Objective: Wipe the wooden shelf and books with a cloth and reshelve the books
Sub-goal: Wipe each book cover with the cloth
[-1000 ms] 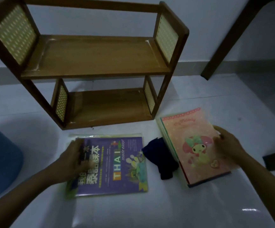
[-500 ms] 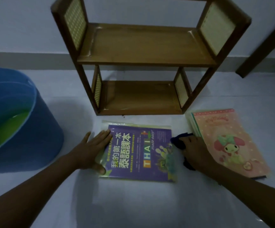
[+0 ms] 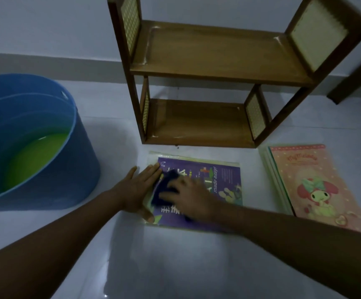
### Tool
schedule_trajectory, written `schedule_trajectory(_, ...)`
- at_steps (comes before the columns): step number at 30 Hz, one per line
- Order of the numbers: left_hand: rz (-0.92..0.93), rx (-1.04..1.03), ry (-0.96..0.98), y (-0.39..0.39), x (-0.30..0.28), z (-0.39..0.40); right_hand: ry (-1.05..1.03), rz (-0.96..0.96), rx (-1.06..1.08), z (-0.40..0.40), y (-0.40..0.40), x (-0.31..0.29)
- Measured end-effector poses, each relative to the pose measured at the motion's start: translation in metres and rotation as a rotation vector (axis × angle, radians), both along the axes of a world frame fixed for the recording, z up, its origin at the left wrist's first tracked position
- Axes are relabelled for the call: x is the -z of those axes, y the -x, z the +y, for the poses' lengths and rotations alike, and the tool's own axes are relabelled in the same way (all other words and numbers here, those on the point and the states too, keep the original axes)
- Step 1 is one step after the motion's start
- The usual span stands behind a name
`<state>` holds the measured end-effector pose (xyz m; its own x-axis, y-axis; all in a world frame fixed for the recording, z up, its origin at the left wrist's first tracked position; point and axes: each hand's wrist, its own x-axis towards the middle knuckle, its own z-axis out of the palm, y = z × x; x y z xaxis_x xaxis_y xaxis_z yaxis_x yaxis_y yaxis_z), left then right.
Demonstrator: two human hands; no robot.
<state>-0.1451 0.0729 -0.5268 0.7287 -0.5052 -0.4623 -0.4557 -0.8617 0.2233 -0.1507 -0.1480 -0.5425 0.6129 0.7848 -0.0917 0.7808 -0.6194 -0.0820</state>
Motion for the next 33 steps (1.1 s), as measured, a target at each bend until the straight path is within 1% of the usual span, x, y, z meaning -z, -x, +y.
schedule_trajectory(2,0.005,-0.024,0.03,0.0,-0.001,0.001,-0.017,0.078,0.354,0.0,-0.038,-0.008)
schedule_trajectory(3,-0.003,-0.036,0.042,0.002,-0.001,0.001,-0.03,0.141,0.494,0.004,-0.043,-0.012)
schedule_trajectory(4,-0.011,-0.038,0.044,0.002,-0.001,0.002,-0.029,0.158,0.553,0.013,-0.037,-0.017)
schedule_trajectory(5,-0.019,-0.034,0.041,0.001,0.0,0.002,-0.019,0.157,0.534,0.023,-0.02,-0.022)
schedule_trajectory(6,-0.036,-0.027,0.029,0.001,0.002,0.004,-0.041,0.138,0.409,0.033,0.004,-0.021)
schedule_trajectory(7,-0.062,-0.02,0.017,0.002,0.004,0.006,-0.099,0.132,0.233,0.04,0.034,-0.02)
schedule_trajectory(8,-0.083,-0.007,0.002,0.001,0.006,0.006,-0.12,0.169,0.094,0.039,0.052,-0.017)
schedule_trajectory(9,-0.088,0.012,-0.024,0.0,0.005,0.006,-0.124,0.199,0.004,0.034,0.052,-0.015)
schedule_trajectory(10,-0.076,0.03,-0.059,-0.001,0.002,0.004,-0.12,0.2,-0.043,0.023,0.036,-0.017)
schedule_trajectory(11,-0.052,0.046,-0.096,0.0,0.001,0.001,-0.098,0.159,-0.023,0.008,0.017,-0.015)
schedule_trajectory(12,-0.036,0.052,-0.126,-0.001,-0.003,-0.001,-0.07,0.137,0.058,-0.009,-0.006,-0.016)
schedule_trajectory(13,-0.023,0.059,-0.148,0.002,-0.006,-0.004,-0.052,0.129,0.214,-0.031,-0.021,-0.017)
schedule_trajectory(14,-0.023,0.058,-0.16,0.003,-0.006,-0.006,-0.056,0.137,0.415,-0.053,-0.031,-0.017)
schedule_trajectory(15,-0.031,0.051,-0.168,0.004,-0.006,-0.008,-0.062,0.142,0.601,-0.073,-0.033,-0.017)
schedule_trajectory(16,-0.033,0.047,-0.182,0.004,-0.005,-0.007,-0.07,0.135,0.729,-0.083,-0.026,-0.017)
schedule_trajectory(17,-0.041,0.05,-0.195,0.004,-0.005,-0.008,-0.058,0.046,0.734,-0.086,-0.01,-0.016)
schedule_trajectory(18,-0.04,0.052,-0.207,0.003,-0.004,-0.009,-0.037,0.001,0.642,-0.083,0.013,-0.013)
schedule_trajectory(19,-0.033,0.047,-0.215,0.002,-0.004,-0.009,-0.05,0.024,0.52,-0.078,0.038,-0.01)
schedule_trajectory(21,-0.025,0.043,-0.225,0.0,-0.006,-0.013,-0.061,0.159,0.225,-0.076,0.075,-0.005)
schedule_trajectory(22,-0.023,0.048,-0.237,0.0,-0.008,-0.014,-0.06,0.211,0.132,-0.08,0.078,-0.008)
schedule_trajectory(23,-0.016,0.055,-0.254,0.0,-0.008,-0.016,-0.058,0.237,0.107,-0.088,0.074,-0.012)
schedule_trajectory(24,-0.01,0.053,-0.268,0.002,-0.009,-0.017,-0.082,0.235,0.168,-0.098,0.066,-0.012)
schedule_trajectory(26,0.002,0.037,-0.298,0.003,-0.011,-0.019,-0.139,0.189,0.426,-0.124,0.049,-0.013)
schedule_trajectory(28,-0.009,0.053,-0.359,0.005,-0.018,-0.028,-0.093,0.162,0.72,-0.155,0.037,-0.017)
schedule_trajectory(29,-0.008,0.07,-0.373,0.008,-0.02,-0.035,-0.015,0.176,0.825,-0.167,0.037,-0.017)
schedule_trajectory(30,0.013,0.075,-0.36,0.01,-0.022,-0.045,0.033,0.179,0.883,-0.176,0.037,-0.015)
schedule_trajectory(32,0.055,0.022,-0.229,0.021,-0.016,-0.066,0.116,0.192,0.856,-0.185,0.038,-0.004)
schedule_trajectory(33,0.016,0.022,-0.152,0.027,-0.013,-0.074,0.158,0.2,0.841,-0.185,0.038,-0.002)
